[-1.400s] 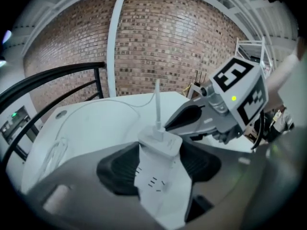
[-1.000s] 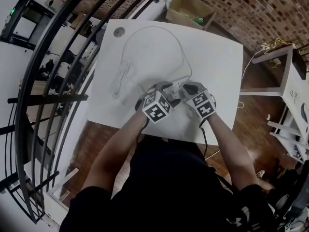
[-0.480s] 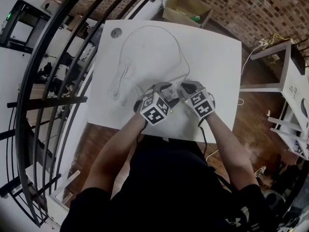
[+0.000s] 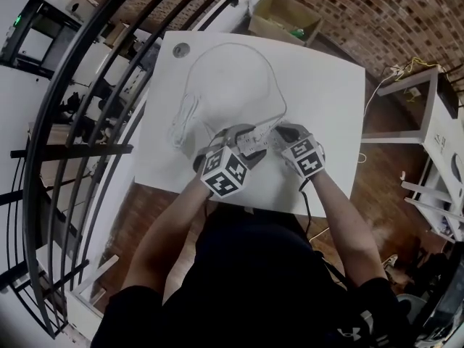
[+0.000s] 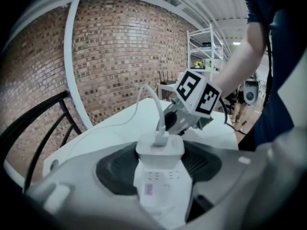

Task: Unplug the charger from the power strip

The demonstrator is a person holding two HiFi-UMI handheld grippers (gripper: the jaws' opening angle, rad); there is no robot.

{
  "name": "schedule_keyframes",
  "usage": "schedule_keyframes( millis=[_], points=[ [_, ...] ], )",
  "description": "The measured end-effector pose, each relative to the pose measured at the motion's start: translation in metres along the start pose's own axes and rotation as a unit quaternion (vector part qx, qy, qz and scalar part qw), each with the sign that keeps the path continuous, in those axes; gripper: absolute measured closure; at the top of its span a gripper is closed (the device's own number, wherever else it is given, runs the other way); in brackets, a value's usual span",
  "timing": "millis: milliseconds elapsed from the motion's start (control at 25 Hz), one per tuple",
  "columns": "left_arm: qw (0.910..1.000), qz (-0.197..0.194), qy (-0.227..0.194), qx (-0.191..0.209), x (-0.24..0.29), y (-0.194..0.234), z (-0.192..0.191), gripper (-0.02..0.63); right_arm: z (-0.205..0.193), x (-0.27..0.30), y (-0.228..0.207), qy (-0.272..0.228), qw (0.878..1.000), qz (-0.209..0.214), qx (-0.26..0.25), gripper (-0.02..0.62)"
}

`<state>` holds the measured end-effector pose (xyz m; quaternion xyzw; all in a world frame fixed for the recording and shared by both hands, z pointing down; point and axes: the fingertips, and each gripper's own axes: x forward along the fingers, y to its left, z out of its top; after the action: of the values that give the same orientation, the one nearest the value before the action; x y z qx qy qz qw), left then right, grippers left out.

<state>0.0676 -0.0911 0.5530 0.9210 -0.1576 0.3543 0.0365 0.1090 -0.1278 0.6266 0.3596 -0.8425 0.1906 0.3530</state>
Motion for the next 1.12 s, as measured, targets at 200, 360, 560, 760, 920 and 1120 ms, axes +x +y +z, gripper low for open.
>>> schedule_keyframes(
  millis=[200, 360, 560, 760, 920, 1120],
  points=[
    [0.9984, 0.019, 0.043, -0.030, -0.024, 0.006, -0.037, 0.330, -0.003, 0.001, -0.006, 0.004, 1.000, 0.000, 0.009, 0.577],
    [0.9955, 0.032, 0.084, -0.031, -0.047, 0.007, -0.070, 0.330, -0.005, 0.003, -0.006, 0.014, 1.000, -0.004, 0.012, 0.577],
    [0.9891, 0.051, 0.135, -0.030, -0.069, 0.007, -0.112, 0.330, -0.002, 0.001, -0.005, 0.022, 1.000, -0.014, 0.012, 0.577],
    [0.9780, 0.046, 0.203, 0.005, -0.079, 0.001, -0.147, 0.330, -0.002, 0.001, -0.008, 0.022, 0.999, -0.027, 0.014, 0.577],
    [0.9675, 0.041, 0.245, 0.046, -0.084, -0.001, -0.165, 0.330, -0.002, 0.001, -0.006, 0.020, 0.999, -0.033, 0.022, 0.577],
    [0.9630, 0.026, 0.262, 0.057, -0.077, -0.006, -0.179, 0.330, -0.009, 0.005, -0.007, 0.025, 0.999, -0.032, 0.023, 0.577]
  ],
)
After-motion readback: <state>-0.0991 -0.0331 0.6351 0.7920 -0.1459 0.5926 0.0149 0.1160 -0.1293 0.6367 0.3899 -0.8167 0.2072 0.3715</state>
